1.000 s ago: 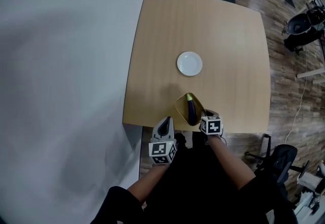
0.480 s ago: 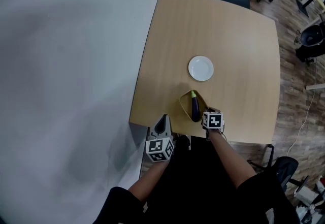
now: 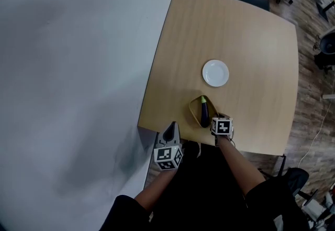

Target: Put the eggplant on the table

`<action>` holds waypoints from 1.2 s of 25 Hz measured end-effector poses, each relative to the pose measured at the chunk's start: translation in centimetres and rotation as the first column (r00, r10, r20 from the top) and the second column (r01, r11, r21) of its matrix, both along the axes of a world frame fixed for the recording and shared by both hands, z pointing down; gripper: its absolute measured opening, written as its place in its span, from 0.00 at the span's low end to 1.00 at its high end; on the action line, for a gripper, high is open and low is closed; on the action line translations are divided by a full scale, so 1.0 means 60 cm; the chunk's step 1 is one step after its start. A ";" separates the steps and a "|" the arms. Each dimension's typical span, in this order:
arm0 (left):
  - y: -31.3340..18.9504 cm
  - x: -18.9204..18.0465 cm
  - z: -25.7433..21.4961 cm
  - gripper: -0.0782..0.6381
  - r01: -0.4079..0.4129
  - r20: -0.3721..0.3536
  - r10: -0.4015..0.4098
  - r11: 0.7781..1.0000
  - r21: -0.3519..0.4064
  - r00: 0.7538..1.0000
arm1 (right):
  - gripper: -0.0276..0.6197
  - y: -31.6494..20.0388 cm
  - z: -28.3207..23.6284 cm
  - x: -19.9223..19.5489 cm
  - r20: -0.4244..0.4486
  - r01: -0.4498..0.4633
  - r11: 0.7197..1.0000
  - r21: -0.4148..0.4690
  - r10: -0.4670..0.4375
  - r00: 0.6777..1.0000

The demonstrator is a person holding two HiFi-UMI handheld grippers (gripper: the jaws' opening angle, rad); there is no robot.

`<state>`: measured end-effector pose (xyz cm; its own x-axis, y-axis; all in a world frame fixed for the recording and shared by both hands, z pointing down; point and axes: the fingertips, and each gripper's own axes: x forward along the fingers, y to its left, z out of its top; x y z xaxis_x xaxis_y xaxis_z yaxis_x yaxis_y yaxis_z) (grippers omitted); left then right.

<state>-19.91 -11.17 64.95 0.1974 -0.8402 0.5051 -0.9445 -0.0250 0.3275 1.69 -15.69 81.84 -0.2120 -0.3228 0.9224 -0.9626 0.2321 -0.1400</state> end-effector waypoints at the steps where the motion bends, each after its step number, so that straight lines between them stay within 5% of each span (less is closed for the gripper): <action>1: 0.000 -0.001 -0.002 0.13 0.003 0.003 -0.003 1.000 -0.001 1.000 | 0.18 -0.001 -0.002 -0.001 0.006 0.000 1.000 0.000 0.000 1.000; 10: -0.001 0.001 -0.013 0.13 -0.002 -0.004 0.002 1.000 0.028 1.000 | 0.38 0.005 -0.027 -0.018 0.082 0.036 0.998 0.047 -0.040 0.996; 17: 0.014 0.019 -0.052 0.13 -0.039 -0.013 0.040 0.997 0.069 0.999 | 0.42 0.017 -0.126 -0.034 0.133 0.087 0.983 0.162 -0.109 0.985; 30: -0.004 0.115 -0.125 0.13 -0.185 -0.046 0.194 0.970 0.158 0.980 | 0.44 0.033 -0.335 -0.005 0.261 -0.041 0.927 0.374 -0.063 0.963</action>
<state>-13.00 -11.43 57.45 0.3867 -0.8504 0.3568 -0.8963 -0.2555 0.3626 1.40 -13.74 61.76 -0.4356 -0.6279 0.6450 -0.8996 0.3273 -0.2890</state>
